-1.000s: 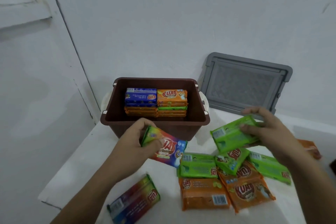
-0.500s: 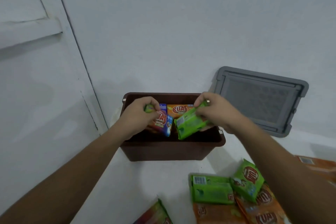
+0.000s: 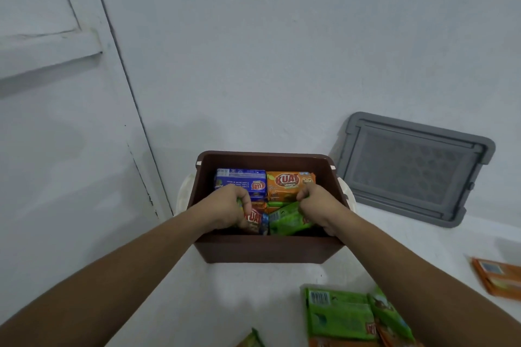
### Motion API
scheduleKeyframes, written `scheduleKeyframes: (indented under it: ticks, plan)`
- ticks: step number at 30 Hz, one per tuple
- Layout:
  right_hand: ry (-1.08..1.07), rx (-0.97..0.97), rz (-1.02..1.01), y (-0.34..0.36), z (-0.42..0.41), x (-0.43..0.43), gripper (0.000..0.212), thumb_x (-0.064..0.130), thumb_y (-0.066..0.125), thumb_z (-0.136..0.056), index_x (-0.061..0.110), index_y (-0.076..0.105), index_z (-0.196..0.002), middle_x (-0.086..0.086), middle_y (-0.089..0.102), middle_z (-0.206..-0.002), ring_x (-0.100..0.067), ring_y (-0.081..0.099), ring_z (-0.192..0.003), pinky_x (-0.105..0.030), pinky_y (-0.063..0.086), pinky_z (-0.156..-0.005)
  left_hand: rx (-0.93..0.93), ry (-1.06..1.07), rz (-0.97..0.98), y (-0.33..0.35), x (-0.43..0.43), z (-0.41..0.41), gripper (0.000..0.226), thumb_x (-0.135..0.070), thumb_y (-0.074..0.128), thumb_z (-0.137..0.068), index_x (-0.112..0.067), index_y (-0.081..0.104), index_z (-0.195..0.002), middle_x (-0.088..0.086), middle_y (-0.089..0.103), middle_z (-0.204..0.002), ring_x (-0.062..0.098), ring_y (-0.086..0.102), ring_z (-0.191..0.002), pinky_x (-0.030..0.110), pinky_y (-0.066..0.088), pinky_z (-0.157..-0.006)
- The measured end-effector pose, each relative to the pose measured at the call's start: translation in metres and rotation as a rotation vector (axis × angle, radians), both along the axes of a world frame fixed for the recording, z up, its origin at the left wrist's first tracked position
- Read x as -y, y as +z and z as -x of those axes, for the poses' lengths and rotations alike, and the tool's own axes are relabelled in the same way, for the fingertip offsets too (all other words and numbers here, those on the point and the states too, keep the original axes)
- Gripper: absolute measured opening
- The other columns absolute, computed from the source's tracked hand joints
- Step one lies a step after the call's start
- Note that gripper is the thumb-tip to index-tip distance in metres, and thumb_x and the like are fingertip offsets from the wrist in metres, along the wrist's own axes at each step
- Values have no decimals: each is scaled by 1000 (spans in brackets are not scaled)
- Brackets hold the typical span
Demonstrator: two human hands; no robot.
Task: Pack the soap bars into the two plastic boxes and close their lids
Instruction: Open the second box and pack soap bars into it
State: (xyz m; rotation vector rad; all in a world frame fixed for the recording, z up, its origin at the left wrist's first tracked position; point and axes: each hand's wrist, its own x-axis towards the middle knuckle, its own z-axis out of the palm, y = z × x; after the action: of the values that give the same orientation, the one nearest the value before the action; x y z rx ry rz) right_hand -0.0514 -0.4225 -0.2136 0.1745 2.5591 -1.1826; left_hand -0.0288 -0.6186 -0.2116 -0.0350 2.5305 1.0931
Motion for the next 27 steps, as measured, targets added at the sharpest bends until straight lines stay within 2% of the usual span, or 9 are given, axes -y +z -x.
scheduleKeyframes:
  ticks: [3,5,7,11,14,21,24,27]
  plan:
    - [48,1,-73,0,1,-1,17,0,47,-88,12,58,-81,-9,56,-83,-24,54,-80,-42,53,-78,-15,-70,117,-4,0,2,19,-4,69,-83,-20,59,-80,-1,56,-121,16,50,-117,26,51,-88]
    - [117,34,-183,1,2,-1,13,4,53,-89,3,65,-96,-11,62,-95,-24,59,-87,-42,52,-88,6,-124,221,-7,-1,3,13,-5,62,-88,-18,59,-87,3,58,-123,16,51,-115,25,48,-90]
    - [200,98,-297,2,2,-1,20,10,57,-89,5,65,-107,-12,64,-109,-25,61,-101,-38,52,-93,41,-175,318,-9,-3,4,11,-6,56,-90,-15,58,-97,7,57,-127,17,52,-112,26,45,-93]
    - [372,132,-473,9,2,2,30,17,55,-91,6,64,-117,-13,63,-120,-28,59,-111,-34,49,-96,70,-259,487,-9,-10,5,30,-9,45,-96,-7,54,-125,13,54,-130,23,54,-113,29,41,-102]
    - [443,167,-496,13,2,5,30,20,52,-96,8,61,-122,-11,59,-125,-25,56,-115,-34,46,-101,52,-295,581,-12,-9,7,32,-10,43,-97,-4,56,-125,15,57,-129,28,54,-118,31,42,-98]
    - [415,245,-313,8,2,-2,28,14,58,-92,18,63,-120,0,55,-126,-15,48,-106,-31,41,-100,-28,-354,670,-16,-4,7,31,-11,41,-98,0,57,-122,18,58,-126,32,55,-116,34,43,-92]
    - [428,247,-300,10,2,-1,28,18,57,-93,19,63,-120,-1,54,-129,-18,49,-114,-32,39,-101,-37,-389,711,-14,-3,7,30,-13,42,-98,-2,57,-121,17,59,-125,31,56,-115,34,44,-91]
    - [427,207,-342,15,5,2,33,24,56,-94,16,60,-126,-3,55,-130,-20,49,-119,-30,40,-94,2,-448,814,-12,-10,10,32,-16,44,-99,-6,55,-127,14,58,-127,28,56,-116,33,44,-95]
